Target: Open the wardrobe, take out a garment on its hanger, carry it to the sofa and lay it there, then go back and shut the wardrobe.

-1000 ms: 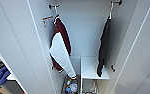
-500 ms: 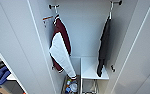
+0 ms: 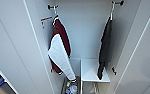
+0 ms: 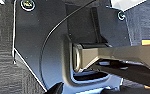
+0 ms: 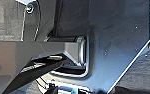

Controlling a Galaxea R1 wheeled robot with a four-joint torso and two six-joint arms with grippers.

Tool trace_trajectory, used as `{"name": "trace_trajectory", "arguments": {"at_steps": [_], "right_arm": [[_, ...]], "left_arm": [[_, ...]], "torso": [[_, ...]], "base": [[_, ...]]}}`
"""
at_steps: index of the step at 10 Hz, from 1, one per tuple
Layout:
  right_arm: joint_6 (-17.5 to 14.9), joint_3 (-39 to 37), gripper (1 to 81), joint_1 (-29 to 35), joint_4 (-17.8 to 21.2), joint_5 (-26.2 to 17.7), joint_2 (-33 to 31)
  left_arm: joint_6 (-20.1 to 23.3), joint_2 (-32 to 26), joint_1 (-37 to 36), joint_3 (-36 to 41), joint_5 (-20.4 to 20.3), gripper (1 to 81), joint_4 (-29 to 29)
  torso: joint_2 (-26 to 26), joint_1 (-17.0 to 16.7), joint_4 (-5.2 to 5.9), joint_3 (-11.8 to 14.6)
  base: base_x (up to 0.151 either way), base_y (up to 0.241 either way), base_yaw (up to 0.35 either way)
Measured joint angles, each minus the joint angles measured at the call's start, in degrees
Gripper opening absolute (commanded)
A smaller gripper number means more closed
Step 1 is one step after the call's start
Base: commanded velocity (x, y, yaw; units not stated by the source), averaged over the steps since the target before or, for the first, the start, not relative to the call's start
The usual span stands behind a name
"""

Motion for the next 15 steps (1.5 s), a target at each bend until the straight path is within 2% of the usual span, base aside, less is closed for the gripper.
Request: {"name": "trace_trajectory", "arguments": {"at_steps": [15], "right_arm": [[0.00, -0.01, 81.1, -0.15, 0.00, 0.02, 0.00]], "left_arm": [[0.00, 0.06, 0.32, 0.00, 0.11, 81.1, 0.04]], "torso": [[-0.02, -0.02, 0.00, 0.02]], "base": [[0.078, 0.000, 0.000]]}}
